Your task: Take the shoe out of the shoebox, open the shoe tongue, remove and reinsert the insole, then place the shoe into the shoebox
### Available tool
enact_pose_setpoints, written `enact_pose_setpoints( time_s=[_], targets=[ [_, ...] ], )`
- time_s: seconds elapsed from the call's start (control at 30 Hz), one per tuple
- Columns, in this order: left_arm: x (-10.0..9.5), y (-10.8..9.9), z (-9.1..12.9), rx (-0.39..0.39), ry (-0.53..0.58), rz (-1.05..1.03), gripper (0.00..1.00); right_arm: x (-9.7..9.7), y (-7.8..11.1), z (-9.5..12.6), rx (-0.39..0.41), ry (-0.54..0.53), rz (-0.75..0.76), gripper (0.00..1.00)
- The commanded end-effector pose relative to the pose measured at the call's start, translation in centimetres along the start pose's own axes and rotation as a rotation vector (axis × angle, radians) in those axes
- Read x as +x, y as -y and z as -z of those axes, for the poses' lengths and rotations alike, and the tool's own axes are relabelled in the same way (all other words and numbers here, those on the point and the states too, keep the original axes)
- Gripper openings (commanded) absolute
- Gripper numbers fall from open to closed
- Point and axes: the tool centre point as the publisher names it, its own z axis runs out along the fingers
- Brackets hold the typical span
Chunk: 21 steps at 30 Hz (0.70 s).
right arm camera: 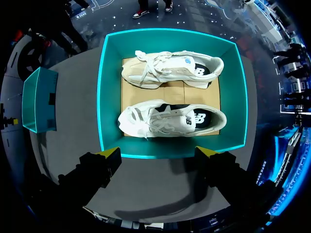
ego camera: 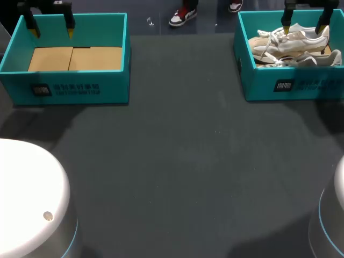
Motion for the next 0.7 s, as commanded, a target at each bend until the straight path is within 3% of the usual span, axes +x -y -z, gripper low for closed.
enact_pose_setpoints(
  time_s=[0.03, 0.17, 0.4, 0.7],
  targets=[
    [0.0, 0.0, 0.0, 0.000, 0.000, 0.000, 1.00, 0.0, 0.0, 0.0, 0.000, 0.000, 0.000, 1.00],
    [0.0, 0.0, 0.0, 0.000, 0.000, 0.000, 1.00, -0.8, -0.2, -0.2, -0.001, 0.015, -0.011, 1.00],
    [0.0, 0.0, 0.0, 0.000, 0.000, 0.000, 1.00, -4.4, -0.7, -1.1, 0.000, 0.055, -0.053, 1.00],
    [0.0, 0.0, 0.0, 0.000, 0.000, 0.000, 1.00, -9.0, -1.6, -3.9, 0.025, 0.079, -0.113, 1.00]
  ],
)
